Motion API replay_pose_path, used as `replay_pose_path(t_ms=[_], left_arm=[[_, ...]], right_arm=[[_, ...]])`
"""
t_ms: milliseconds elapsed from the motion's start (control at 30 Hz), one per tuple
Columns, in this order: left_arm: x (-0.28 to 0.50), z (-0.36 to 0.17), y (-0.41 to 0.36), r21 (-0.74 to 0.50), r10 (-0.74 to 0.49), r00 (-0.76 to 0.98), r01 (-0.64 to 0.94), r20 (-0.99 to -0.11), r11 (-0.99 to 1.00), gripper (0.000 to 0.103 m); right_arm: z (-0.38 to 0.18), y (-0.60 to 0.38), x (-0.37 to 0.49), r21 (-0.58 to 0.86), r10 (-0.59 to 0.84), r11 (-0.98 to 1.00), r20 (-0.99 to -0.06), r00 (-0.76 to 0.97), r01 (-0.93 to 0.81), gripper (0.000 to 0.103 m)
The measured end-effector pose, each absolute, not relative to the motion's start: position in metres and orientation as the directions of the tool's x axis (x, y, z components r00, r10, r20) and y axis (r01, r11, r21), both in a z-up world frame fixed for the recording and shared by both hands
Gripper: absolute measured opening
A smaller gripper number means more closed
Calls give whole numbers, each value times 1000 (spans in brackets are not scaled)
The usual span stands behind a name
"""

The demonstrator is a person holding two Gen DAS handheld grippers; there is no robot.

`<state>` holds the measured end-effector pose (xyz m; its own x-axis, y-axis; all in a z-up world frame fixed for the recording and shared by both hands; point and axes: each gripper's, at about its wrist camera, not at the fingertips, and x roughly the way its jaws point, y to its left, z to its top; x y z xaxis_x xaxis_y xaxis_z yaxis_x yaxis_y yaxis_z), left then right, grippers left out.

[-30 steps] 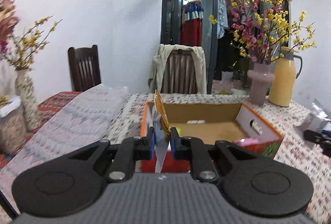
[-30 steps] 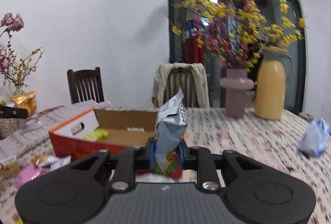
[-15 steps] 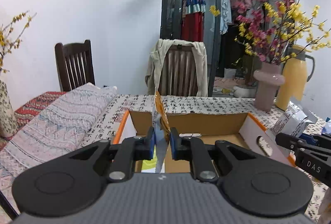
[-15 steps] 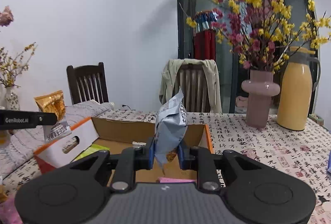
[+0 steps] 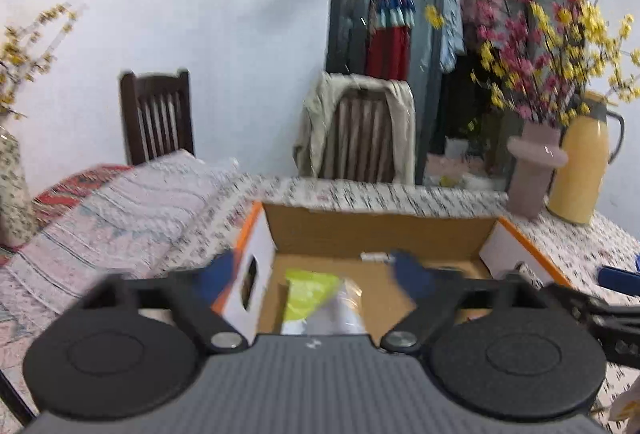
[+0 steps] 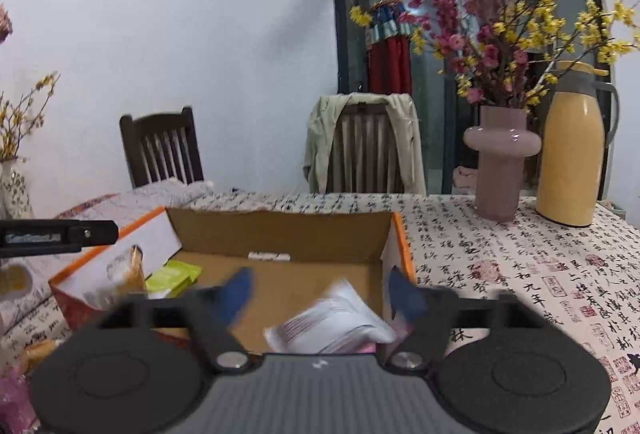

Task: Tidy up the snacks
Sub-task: 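Carry both packets into the box and open both tools to release, then move both tools back from the box to the snack pile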

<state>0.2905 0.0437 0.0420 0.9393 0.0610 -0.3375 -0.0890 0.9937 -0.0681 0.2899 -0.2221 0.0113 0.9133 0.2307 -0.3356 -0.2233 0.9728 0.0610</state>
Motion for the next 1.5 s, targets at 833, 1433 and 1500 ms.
replay_pose_path(t_ms=[833,1433,1500], left_arm=[[204,75,55,-84,95,956,-123,-277,989,103],[155,-5,106,-50,206,883,-249,-422,967,103],[154,-11,107,-40,226,881,-266,-415,963,103]], right_arm=[[43,-246,213,48,210,978,-219,953,-204,103],[-33,-294,163,82,93,994,-406,909,-65,103],[-40,-295,164,82,88,995,-418,904,-59,103]])
